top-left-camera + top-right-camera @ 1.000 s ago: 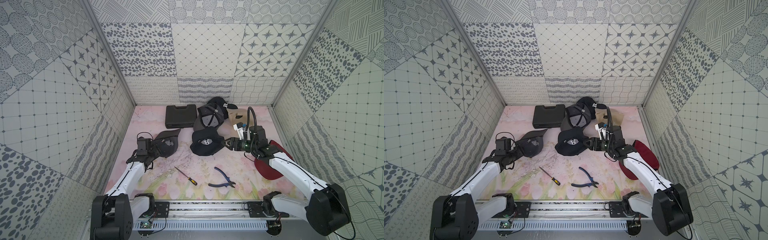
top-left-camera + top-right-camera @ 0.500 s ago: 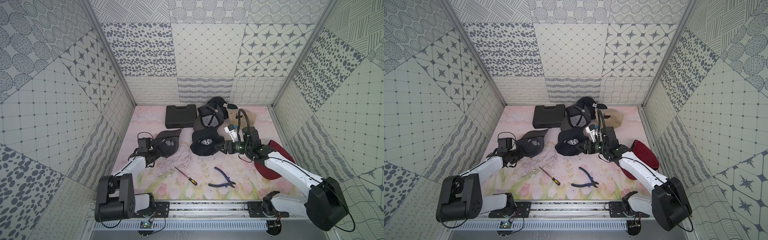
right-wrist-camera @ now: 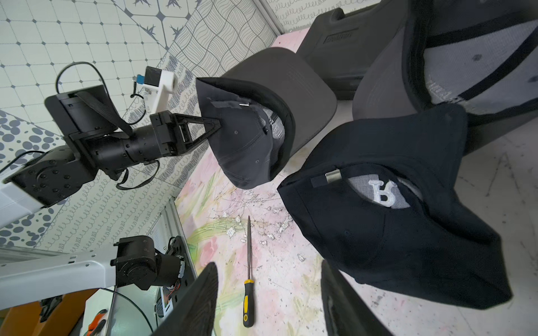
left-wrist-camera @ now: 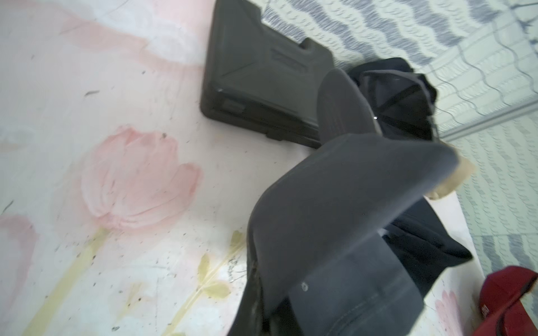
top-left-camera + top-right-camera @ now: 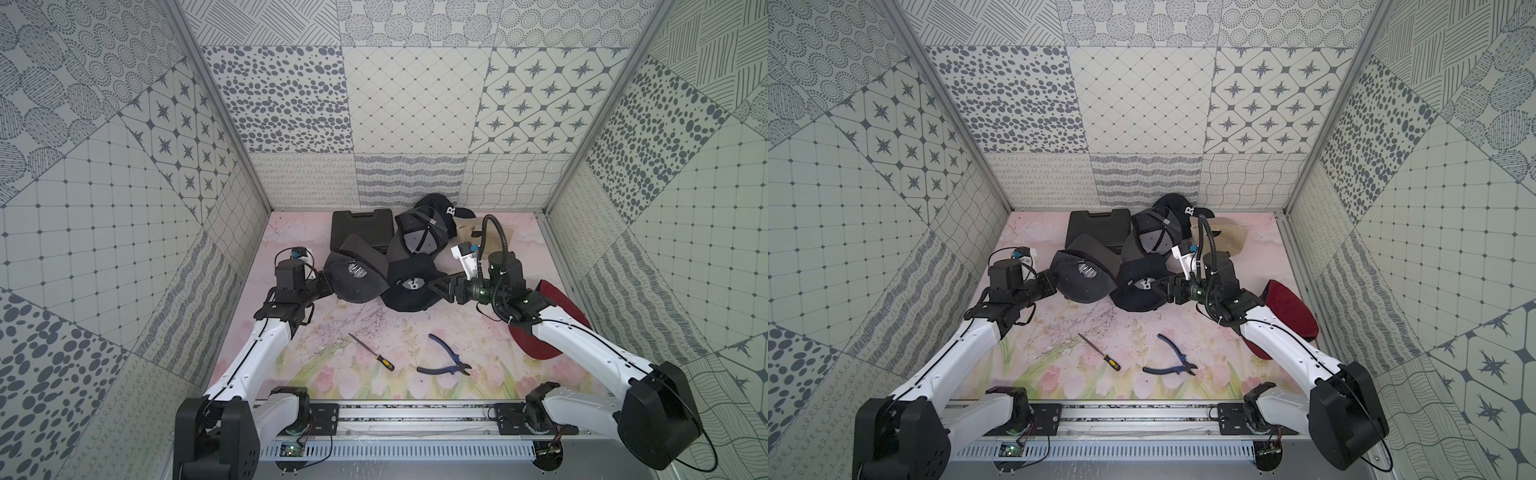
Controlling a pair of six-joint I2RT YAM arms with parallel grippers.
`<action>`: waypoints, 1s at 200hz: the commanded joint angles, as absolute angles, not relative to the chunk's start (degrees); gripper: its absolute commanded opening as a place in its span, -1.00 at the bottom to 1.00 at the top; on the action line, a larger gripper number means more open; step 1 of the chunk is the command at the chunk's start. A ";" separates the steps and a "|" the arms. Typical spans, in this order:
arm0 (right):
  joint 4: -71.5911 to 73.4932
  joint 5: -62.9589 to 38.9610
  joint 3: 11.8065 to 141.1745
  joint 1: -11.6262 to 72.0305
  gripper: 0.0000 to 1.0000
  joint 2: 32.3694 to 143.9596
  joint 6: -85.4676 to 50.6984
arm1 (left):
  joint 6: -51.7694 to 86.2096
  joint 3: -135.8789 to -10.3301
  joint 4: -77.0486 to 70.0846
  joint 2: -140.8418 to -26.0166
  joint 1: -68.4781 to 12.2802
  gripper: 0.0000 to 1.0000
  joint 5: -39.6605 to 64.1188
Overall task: Open the adjustable buckle of the baseball cap
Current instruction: Pick up the baseball cap from the center of the board.
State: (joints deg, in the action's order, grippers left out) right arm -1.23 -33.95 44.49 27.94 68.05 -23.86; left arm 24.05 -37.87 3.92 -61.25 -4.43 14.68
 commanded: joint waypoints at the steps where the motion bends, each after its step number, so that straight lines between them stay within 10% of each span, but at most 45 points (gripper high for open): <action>1: 3.68 -33.14 47.49 28.21 0.17 66.45 -19.46 | 14.73 -42.12 1.77 -59.12 -8.04 -1.00 19.22; 200: -0.98 -19.85 55.33 34.65 -0.01 71.15 -6.45 | 1.31 -68.03 14.89 -76.73 -30.39 -1.00 21.84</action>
State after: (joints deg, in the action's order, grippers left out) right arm -1.48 -24.67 54.63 34.28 70.85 -9.15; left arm 4.03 -66.59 14.37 -76.75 -29.34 19.84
